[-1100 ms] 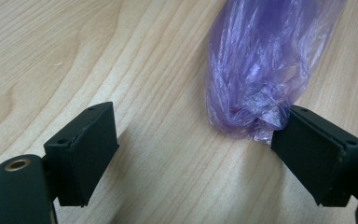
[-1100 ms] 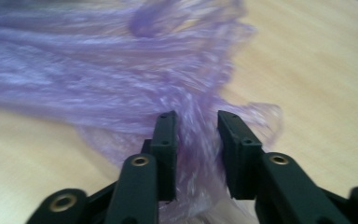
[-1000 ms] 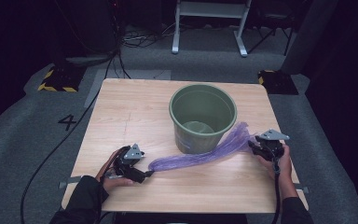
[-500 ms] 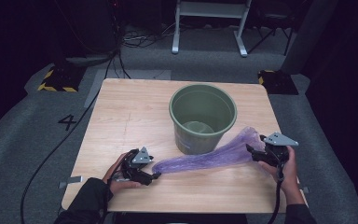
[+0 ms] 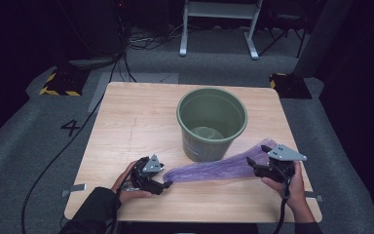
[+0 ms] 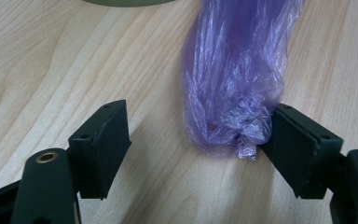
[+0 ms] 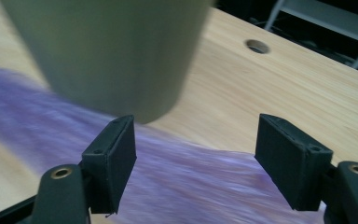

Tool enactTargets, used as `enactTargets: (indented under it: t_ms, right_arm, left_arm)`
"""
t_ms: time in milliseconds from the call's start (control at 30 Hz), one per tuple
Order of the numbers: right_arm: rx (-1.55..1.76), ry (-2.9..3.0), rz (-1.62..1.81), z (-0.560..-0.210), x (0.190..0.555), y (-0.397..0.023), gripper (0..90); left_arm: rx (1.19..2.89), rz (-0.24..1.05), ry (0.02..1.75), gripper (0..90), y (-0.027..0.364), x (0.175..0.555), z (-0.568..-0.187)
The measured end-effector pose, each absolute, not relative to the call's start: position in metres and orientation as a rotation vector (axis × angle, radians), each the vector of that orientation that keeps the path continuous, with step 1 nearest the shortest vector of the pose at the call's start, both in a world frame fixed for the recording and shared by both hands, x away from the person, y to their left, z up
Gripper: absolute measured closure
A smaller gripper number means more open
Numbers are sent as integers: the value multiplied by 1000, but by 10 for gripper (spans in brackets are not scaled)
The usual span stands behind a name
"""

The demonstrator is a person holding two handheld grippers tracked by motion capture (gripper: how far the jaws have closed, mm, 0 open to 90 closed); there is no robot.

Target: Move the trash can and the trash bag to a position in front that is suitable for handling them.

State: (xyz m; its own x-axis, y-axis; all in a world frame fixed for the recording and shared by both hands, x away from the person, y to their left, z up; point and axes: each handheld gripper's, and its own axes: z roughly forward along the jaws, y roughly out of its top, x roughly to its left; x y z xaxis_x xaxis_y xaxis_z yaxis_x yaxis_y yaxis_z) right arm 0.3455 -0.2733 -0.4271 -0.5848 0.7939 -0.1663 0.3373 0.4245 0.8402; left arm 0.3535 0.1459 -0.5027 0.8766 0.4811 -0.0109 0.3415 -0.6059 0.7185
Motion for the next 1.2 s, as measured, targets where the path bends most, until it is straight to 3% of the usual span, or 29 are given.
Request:
enactTargets:
  t_ms: [233,500,1000,1200]
  right_arm:
    - [886,2248,1094,-444,335,-239,277]
    - [903,2303,1015,-478,352,-221,276]
    - [983,2357,1037,-502,368,-232,256]
    - [992,2372,1072,-503,372,-242,328]
  left_arm:
    - [2274,233,583,234,139,353,-503]
    - [2277,234,581,221,129,355,-503]
    - [2286,216,556,180,118,357,-504]
    - [2291,211,508,153,121,351,-499]
